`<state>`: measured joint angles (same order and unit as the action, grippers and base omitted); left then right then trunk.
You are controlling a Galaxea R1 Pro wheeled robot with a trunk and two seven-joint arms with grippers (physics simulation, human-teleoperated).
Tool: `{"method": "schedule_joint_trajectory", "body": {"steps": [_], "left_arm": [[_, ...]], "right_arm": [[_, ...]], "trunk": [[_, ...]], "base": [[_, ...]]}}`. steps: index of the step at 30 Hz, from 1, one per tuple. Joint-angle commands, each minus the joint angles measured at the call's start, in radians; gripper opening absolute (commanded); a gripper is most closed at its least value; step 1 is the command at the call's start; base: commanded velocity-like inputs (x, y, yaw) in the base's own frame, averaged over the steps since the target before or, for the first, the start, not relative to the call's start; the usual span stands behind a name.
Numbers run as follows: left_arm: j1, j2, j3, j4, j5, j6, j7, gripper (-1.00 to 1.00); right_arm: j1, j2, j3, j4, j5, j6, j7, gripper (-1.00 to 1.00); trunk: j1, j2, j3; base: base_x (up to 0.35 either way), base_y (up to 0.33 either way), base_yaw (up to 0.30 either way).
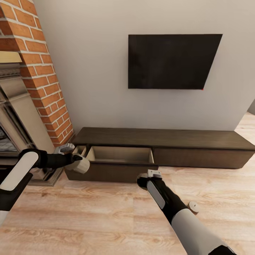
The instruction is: Place each of the two pumpkins and all three candles from the living room inside a cabinet in the living room (use any cabinet), then make sure every cabinet is closed, and position the cauldron so it is next to a table in the living room.
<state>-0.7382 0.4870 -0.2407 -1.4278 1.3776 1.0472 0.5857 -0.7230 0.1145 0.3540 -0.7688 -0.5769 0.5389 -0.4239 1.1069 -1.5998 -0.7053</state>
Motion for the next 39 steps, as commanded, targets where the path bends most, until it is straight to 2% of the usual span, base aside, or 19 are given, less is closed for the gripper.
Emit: {"method": "schedule_joint_trajectory", "body": {"steps": [1,2,5,9,12,15,17,19,24,33,39], "left_arm": [[-0.001,0.001,-0.002,-0.001,0.011,0.000,0.009,-1.00],[-0.001,0.001,-0.002,-0.001,0.011,0.000,0.010,-1.00],[-0.001,0.001,-0.002,-0.001,0.010,0.000,0.011,-1.00],[-0.001,0.000,-0.002,-0.002,0.006,-0.010,0.013,-1.00],[-0.001,-0.001,-0.004,-0.004,-0.039,-0.025,0.023,-1.00],[-0.001,-0.002,-0.006,-0.005,-0.142,-0.032,0.031,-1.00],[-0.001,-0.002,-0.005,-0.006,-0.181,-0.034,0.032,-1.00],[-0.001,-0.002,-0.004,-0.006,-0.202,-0.036,0.032,-1.00],[-0.001,-0.002,-0.003,-0.006,-0.220,-0.050,0.028,-1.00],[-0.001,-0.001,-0.003,-0.005,-0.222,-0.053,0.024,-1.00],[-0.001,-0.002,-0.003,-0.005,-0.222,-0.053,0.023,-1.00]], "right_arm": [[0.001,-0.001,0.003,-0.040,-0.006,0.009,-0.013,-1.00],[0.002,-0.001,0.003,-0.075,-0.006,0.020,-0.014,-1.00],[0.009,0.000,0.003,-0.255,-0.009,0.141,-0.040,-1.00],[0.019,0.007,0.005,-0.367,-0.018,0.224,-0.121,-1.00],[0.023,0.013,0.008,-0.403,-0.022,0.251,-0.179,-1.00],[0.024,0.023,0.009,-0.420,-0.025,0.266,-0.211,-1.00],[0.025,0.027,0.009,-0.424,-0.025,0.270,-0.219,-1.00],[0.025,0.029,0.009,-0.425,-0.026,0.272,-0.224,-1.00],[0.025,0.031,0.010,-0.426,-0.026,0.274,-0.227,-1.00],[0.026,0.037,0.028,-0.426,-0.026,0.273,-0.226,-1.00],[0.026,0.037,0.030,-0.426,-0.026,0.273,-0.226,-1.00]], "trunk": [[0.001,-0.001,-0.001],[0.001,-0.001,-0.001],[0.001,-0.001,-0.001],[0.001,-0.001,-0.001],[0.001,-0.001,-0.001],[0.001,-0.001,-0.001],[0.001,-0.001,-0.001],[0.001,-0.001,-0.001],[0.001,-0.001,-0.001],[0.001,-0.001,0.000],[0.001,-0.001,0.000]], "base": [[0.324,0.035,0.000],[0.326,0.028,0.000],[0.332,0.014,0.000],[0.335,0.005,0.000],[0.336,0.002,0.000],[0.336,0.001,0.000],[0.329,0.000,0.000],[0.238,0.000,0.000],[0.077,0.012,0.000],[0.140,0.184,-0.007],[0.216,0.249,-0.177]]}}
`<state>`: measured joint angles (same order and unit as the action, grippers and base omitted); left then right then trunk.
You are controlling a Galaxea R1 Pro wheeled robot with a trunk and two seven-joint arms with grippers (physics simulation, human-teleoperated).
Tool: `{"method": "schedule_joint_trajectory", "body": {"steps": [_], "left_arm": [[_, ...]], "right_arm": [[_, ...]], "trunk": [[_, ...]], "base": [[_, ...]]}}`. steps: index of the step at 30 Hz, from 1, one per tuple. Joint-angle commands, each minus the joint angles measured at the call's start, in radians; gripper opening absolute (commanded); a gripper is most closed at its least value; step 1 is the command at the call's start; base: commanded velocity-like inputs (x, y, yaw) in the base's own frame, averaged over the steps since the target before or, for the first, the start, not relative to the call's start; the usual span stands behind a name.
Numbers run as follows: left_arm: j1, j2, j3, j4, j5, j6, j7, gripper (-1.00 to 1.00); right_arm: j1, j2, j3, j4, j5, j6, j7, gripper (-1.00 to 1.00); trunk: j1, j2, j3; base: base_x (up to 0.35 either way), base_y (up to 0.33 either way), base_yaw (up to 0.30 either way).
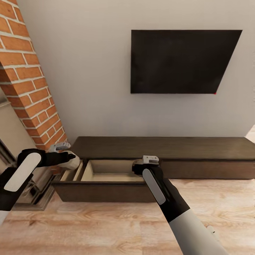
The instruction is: Place each of the two pumpkins and all three candles from the living room inside a cabinet in the living room (use any cabinet), then make sure every cabinet is closed, and position the cauldron so it is next to a table in the living room.
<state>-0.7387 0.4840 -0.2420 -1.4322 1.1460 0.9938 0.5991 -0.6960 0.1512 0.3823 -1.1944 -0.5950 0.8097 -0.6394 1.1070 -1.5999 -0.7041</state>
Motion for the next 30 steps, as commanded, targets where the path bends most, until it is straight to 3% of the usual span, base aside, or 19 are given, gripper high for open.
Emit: {"method": "schedule_joint_trajectory", "body": {"steps": [1,11,20,24,26,30], "left_arm": [[-0.001,0.001,-0.002,-0.001,0.009,0.000,0.009,-1.00],[-0.001,0.001,-0.003,-0.003,0.013,0.001,0.007,-1.00],[-0.001,0.001,-0.010,0.007,0.010,0.002,0.008,-1.00],[-0.001,0.000,-0.012,0.022,0.004,0.001,0.014,-1.00],[-0.001,0.000,-0.012,0.039,0.003,0.001,0.016,-1.00],[-0.001,-0.001,-0.013,0.064,0.001,0.000,0.018,-1.00]], "right_arm": [[-0.001,0.000,0.001,-0.001,-0.008,0.002,-0.011,-1.00],[-0.001,-0.001,0.001,0.001,-0.008,0.001,-0.011,-1.00],[-0.001,0.003,0.007,0.006,-0.008,0.000,-0.010,-1.00],[-0.003,0.023,0.017,0.047,-0.007,0.001,-0.011,-1.00],[-0.008,0.023,0.018,0.097,-0.018,0.001,-0.011,-1.00],[-0.050,0.023,0.022,0.203,-0.100,0.001,-0.021,-1.00]], "trunk": [[0.000,-0.001,-0.001],[0.000,-0.001,-0.001],[0.000,-0.001,-0.001],[0.000,-0.001,-0.001],[0.000,-0.001,-0.001],[0.000,-0.001,-0.001]], "base": [[0.218,0.201,-0.245],[0.077,0.044,-0.255],[0.004,-0.102,-0.050],[0.000,-0.011,-0.004],[0.000,-0.003,-0.001],[0.000,-0.001,0.000]]}}
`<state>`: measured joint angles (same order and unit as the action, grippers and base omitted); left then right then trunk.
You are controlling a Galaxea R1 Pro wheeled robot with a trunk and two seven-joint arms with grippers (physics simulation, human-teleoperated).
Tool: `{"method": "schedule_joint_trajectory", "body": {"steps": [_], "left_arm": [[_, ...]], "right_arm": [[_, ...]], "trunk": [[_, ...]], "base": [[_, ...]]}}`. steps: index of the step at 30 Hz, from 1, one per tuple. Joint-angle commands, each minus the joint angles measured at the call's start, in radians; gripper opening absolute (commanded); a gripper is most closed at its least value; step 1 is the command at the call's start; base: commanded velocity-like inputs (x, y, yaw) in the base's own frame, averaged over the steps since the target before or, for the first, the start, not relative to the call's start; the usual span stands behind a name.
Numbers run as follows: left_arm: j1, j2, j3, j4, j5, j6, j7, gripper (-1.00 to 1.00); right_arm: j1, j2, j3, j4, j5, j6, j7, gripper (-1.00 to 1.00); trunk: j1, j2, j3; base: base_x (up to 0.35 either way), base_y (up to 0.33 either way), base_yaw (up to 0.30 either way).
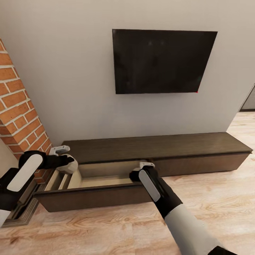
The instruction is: Place each of the two pumpkins and all three candles from the living room inside a cabinet in the living room (use any cabinet), then make sure every cabinet is closed, and position the cauldron so it is next to a table in the living room.
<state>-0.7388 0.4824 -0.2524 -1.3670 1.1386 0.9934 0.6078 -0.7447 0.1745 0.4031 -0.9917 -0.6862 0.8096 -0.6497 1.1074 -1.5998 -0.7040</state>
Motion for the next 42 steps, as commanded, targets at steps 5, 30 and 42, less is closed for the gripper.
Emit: {"method": "schedule_joint_trajectory", "body": {"steps": [5,30,42], "left_arm": [[-0.002,-0.010,-0.002,0.007,0.004,0.000,0.010,-1.00],[-0.002,-0.095,-0.004,0.029,0.003,0.000,0.004,-1.00],[-0.002,-0.096,-0.005,0.032,0.005,0.003,0.000,-1.00]], "right_arm": [[-0.030,0.000,0.026,0.043,-0.079,0.001,-0.037,-1.00],[-0.038,0.000,0.190,-0.030,-0.246,-0.016,-0.045,-1.00],[-0.035,0.000,0.221,-0.054,-0.246,-0.085,-0.046,-1.00]], "trunk": [[0.000,-0.001,-0.001],[0.000,-0.001,-0.001],[0.000,-0.001,-0.001]], "base": [[0.000,0.000,0.000],[0.000,0.001,0.000],[0.035,0.195,0.078]]}}
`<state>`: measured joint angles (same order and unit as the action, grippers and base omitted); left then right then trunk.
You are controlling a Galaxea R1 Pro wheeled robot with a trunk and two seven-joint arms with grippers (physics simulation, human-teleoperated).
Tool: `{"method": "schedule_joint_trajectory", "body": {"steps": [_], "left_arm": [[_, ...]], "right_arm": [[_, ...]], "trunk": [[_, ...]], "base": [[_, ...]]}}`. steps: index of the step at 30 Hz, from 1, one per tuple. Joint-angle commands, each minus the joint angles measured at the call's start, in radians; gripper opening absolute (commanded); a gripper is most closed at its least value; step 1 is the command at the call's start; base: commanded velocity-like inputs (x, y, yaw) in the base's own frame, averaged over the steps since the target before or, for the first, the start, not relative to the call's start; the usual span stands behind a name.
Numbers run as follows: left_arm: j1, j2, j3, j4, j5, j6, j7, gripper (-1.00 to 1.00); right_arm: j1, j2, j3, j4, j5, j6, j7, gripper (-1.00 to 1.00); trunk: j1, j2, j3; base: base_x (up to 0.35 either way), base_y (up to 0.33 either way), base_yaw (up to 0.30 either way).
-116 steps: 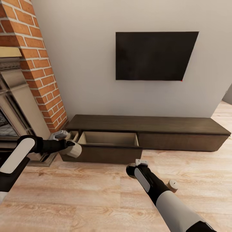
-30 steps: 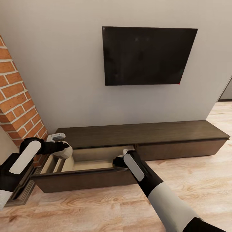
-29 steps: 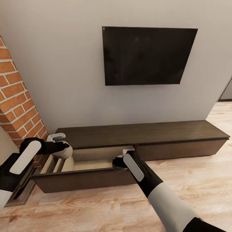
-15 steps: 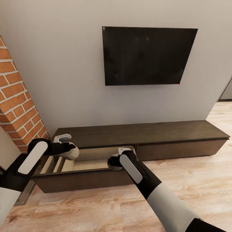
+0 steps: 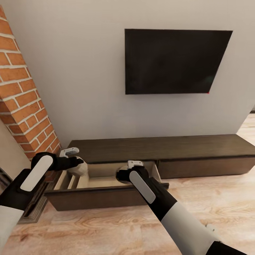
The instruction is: Place each of the two pumpkins and all three candles from the living room inside a cabinet in the living room (use any cabinet), then make sure every cabinet is closed, and position the cauldron so it is next to a table in the living room.
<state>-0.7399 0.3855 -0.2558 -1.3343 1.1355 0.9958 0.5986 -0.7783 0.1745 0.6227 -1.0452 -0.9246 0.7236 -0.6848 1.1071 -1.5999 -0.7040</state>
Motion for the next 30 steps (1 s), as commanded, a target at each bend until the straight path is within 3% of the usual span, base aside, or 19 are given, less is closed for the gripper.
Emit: {"method": "schedule_joint_trajectory", "body": {"steps": [1,11,17,24,30], "left_arm": [[-0.001,0.001,-0.003,-0.001,0.009,0.001,0.009,-1.00],[0.000,0.000,-0.010,-0.003,0.010,0.011,-0.004,-1.00],[-0.001,0.001,-0.062,0.000,0.010,0.013,-0.087,-1.00],[-0.001,0.001,-0.072,0.007,0.010,0.014,-0.154,-1.00],[-0.001,0.001,-0.077,0.096,0.008,0.013,-0.227,-1.00]], "right_arm": [[-0.001,0.000,0.002,-0.001,-0.008,0.000,-0.010,-1.00],[-0.001,0.000,0.004,-0.001,-0.008,-0.001,-0.010,-1.00],[-0.001,0.000,0.005,-0.001,-0.008,-0.002,-0.010,-1.00],[-0.001,0.000,0.005,-0.001,-0.008,-0.003,-0.010,-1.00],[-0.001,0.000,0.005,-0.001,-0.008,-0.003,-0.010,-1.00]], "trunk": [[0.000,-0.001,-0.001],[0.000,-0.001,-0.001],[0.000,-0.001,-0.001],[0.000,-0.001,-0.001],[0.000,-0.001,-0.001]], "base": [[0.195,0.088,0.230],[0.085,-0.026,0.068],[0.010,-0.165,0.004],[0.007,-0.034,0.000],[0.159,-0.041,0.000]]}}
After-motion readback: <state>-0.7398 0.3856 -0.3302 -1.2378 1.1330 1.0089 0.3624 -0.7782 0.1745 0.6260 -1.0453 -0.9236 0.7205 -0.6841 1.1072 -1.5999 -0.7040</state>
